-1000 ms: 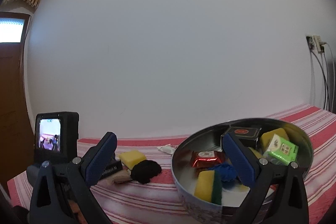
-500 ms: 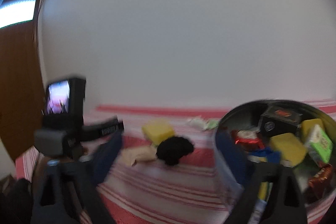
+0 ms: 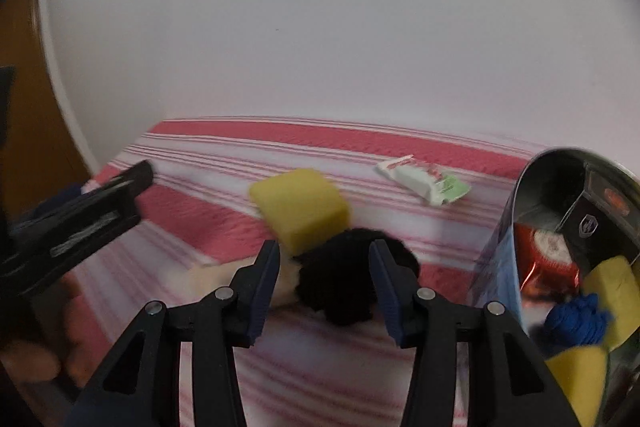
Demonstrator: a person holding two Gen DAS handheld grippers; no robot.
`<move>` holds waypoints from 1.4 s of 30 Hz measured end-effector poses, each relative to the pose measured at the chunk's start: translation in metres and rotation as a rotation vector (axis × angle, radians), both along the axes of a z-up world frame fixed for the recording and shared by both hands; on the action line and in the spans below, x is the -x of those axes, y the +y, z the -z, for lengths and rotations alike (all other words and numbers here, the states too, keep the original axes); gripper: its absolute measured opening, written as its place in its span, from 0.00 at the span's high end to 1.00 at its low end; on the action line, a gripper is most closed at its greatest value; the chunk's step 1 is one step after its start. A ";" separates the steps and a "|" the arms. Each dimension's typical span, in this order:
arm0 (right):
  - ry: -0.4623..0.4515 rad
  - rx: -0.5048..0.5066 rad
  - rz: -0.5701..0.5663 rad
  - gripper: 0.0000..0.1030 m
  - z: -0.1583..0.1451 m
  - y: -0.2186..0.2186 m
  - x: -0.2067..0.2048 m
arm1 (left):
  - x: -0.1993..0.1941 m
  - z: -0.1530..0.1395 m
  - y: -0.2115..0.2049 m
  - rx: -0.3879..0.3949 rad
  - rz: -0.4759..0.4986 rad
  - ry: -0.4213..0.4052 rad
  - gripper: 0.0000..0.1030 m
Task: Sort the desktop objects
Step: 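Grasp the black fluffy ball with the right tool while the left grasps the beige packet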
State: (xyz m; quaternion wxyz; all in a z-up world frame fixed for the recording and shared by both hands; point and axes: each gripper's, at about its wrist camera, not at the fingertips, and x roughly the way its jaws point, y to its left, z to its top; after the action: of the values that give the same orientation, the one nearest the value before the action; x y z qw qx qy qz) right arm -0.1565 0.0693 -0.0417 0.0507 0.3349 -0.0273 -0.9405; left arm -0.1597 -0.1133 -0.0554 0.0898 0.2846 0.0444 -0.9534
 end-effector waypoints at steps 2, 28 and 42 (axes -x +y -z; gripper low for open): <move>-0.027 -0.054 0.007 0.50 0.001 -0.004 0.009 | 0.000 0.000 -0.002 -0.007 -0.002 -0.001 0.03; 0.046 -0.111 -0.032 0.58 -0.042 0.016 -0.025 | -0.006 -0.004 0.003 -0.016 0.124 0.026 0.03; 0.367 0.016 0.064 0.58 -0.058 0.071 -0.140 | -0.028 0.028 0.105 0.309 0.656 -0.075 0.14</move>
State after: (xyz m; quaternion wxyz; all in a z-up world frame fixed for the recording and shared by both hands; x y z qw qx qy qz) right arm -0.0162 0.1398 0.0163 0.0274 0.1564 -0.0357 -0.9867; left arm -0.1316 -0.0081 -0.0830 -0.1774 0.3015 -0.1973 -0.9158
